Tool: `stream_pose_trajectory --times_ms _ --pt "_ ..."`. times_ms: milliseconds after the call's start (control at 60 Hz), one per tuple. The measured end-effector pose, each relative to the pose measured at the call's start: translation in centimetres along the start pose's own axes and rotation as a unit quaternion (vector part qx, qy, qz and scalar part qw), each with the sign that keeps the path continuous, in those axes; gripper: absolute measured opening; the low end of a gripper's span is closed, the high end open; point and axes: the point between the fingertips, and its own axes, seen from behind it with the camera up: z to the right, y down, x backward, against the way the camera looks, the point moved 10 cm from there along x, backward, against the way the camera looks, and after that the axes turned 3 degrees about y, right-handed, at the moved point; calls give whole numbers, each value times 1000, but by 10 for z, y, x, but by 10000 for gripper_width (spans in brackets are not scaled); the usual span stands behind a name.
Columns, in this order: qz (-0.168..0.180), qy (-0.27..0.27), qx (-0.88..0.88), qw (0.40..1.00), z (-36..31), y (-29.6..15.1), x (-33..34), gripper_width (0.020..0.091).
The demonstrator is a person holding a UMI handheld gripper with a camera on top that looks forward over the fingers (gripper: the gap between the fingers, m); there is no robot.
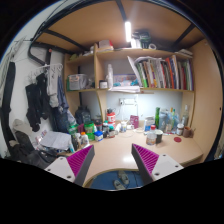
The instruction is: Pour water
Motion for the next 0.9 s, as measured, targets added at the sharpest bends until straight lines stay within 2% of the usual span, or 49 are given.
stream_pose_trajectory --times_ms 250,450,683,800,900 --pt "7 10 -5 1000 10 0 -18 822" --pt "24 33 -1 999 62 21 -65 822" --pt "18 77 4 997 163 83 -178 831" --pt "3 81 -17 997 200 117 -250 831" --pt "10 76 -2 997 221 133 -301 830"
